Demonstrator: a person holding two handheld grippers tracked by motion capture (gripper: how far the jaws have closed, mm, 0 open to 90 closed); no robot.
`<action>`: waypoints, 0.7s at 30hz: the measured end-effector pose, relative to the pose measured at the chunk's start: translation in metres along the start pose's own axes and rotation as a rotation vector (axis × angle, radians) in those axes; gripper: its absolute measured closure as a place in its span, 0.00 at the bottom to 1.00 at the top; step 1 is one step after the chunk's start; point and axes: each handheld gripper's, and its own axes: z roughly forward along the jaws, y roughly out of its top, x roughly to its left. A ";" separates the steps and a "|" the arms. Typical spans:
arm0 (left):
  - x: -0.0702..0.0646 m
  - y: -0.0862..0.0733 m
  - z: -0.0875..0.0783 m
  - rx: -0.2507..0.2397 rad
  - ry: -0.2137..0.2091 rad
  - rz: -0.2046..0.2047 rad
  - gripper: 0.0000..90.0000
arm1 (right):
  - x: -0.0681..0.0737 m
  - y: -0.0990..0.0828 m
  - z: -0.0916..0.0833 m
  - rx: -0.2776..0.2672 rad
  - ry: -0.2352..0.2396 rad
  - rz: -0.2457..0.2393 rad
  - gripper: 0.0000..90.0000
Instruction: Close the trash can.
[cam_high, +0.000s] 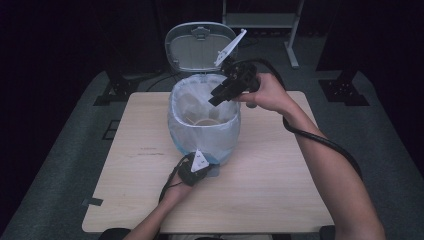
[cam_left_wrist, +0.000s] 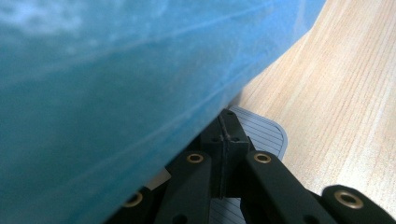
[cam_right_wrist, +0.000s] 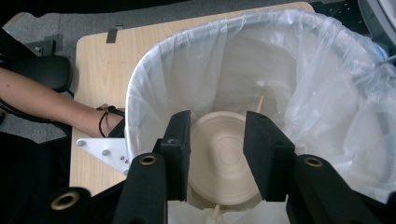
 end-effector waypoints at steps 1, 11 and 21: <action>0.000 0.000 0.000 0.000 0.000 0.000 1.00 | 0.000 -0.001 -0.001 -0.003 0.002 0.000 0.66; 0.000 0.000 0.000 -0.003 0.000 -0.003 1.00 | -0.001 -0.025 -0.011 -0.014 -0.011 0.025 0.64; 0.001 0.000 0.000 0.003 0.000 0.008 1.00 | -0.002 -0.056 -0.029 -0.041 -0.029 0.067 0.62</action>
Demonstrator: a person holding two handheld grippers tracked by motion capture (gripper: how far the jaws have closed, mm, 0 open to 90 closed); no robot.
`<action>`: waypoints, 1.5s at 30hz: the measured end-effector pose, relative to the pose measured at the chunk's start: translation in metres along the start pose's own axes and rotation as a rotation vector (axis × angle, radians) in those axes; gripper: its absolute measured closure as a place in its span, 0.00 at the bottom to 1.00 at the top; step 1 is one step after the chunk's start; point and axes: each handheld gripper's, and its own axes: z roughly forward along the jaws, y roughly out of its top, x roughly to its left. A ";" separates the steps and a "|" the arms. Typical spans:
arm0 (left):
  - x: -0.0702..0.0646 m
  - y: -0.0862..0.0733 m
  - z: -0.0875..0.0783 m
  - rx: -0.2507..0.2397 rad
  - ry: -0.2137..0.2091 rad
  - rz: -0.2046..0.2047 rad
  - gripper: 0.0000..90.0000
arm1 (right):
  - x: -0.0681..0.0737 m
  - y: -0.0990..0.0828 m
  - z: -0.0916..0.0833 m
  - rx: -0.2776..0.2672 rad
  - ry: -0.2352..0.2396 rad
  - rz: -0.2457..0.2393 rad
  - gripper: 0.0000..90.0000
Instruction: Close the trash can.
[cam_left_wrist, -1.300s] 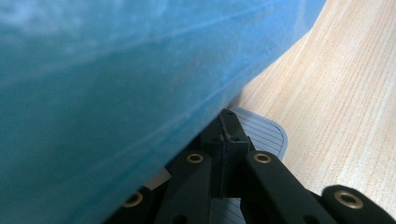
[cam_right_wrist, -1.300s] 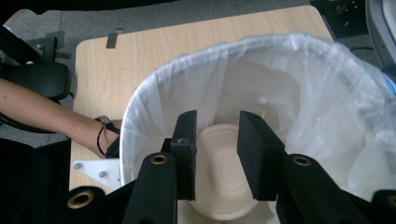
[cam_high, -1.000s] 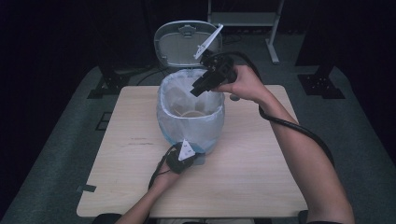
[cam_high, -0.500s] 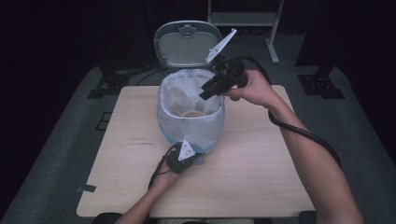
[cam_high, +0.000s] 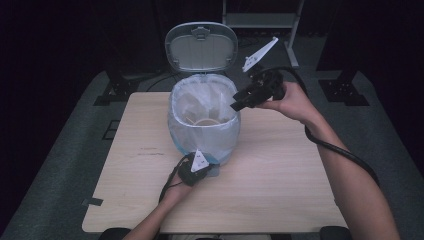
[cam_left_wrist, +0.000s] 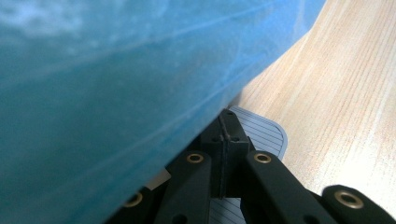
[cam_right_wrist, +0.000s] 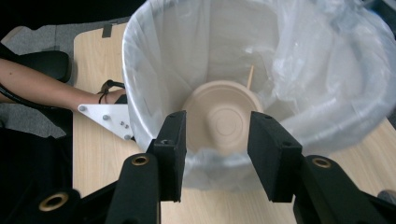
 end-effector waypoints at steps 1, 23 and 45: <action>0.000 0.000 0.000 0.001 0.000 0.000 1.00 | 0.000 -0.003 -0.002 -0.003 -0.001 0.008 0.62; -0.004 0.015 -0.033 -0.005 -0.071 -0.021 0.77 | -0.022 -0.109 -0.022 -0.077 -0.033 0.184 0.50; 0.044 -0.039 -0.114 0.005 0.019 -0.204 0.52 | -0.010 -0.216 0.003 -0.102 -0.113 0.307 0.36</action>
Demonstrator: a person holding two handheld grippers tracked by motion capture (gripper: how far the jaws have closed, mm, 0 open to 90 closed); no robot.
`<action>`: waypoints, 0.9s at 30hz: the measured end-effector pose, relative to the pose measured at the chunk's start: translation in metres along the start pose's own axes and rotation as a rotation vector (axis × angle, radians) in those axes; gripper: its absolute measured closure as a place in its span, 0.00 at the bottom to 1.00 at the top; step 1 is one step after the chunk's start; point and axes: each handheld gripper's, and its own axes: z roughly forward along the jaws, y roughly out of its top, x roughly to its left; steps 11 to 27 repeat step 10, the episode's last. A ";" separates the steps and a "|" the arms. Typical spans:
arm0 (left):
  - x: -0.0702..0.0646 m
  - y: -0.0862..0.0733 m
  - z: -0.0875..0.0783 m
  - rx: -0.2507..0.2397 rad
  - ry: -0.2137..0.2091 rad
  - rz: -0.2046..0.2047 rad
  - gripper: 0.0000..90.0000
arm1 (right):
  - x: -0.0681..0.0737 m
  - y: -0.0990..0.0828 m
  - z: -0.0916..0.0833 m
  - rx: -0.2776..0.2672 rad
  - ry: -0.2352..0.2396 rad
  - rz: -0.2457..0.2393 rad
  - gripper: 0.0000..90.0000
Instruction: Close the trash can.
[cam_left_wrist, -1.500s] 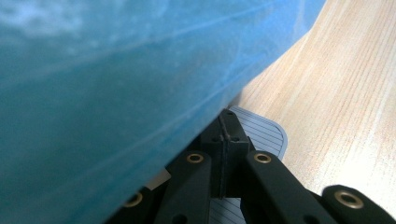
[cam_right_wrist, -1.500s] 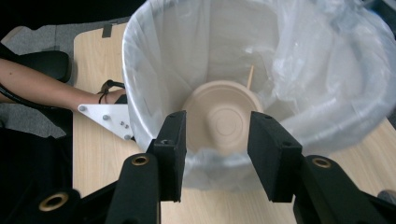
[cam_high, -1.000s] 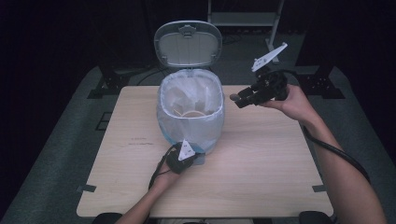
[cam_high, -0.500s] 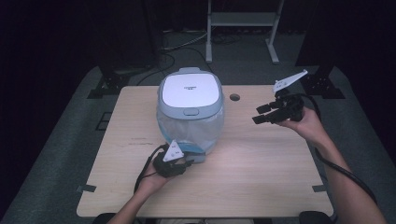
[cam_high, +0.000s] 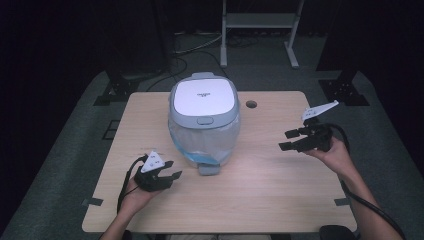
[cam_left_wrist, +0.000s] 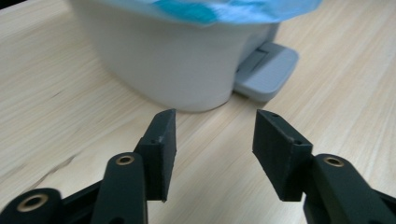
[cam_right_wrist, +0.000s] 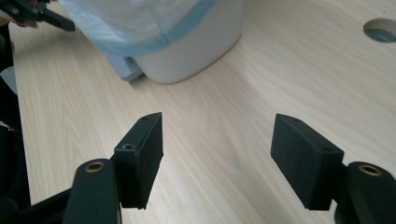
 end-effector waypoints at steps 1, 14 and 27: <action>0.002 -0.002 -0.003 -0.001 0.006 -0.012 0.51 | 0.000 -0.004 0.000 0.001 -0.001 0.004 0.35; 0.011 -0.026 -0.015 -0.001 0.046 -0.070 0.43 | 0.003 -0.037 0.001 -0.001 0.005 0.053 0.29; 0.011 -0.026 -0.015 -0.001 0.046 -0.070 0.43 | 0.003 -0.037 0.001 -0.001 0.005 0.053 0.29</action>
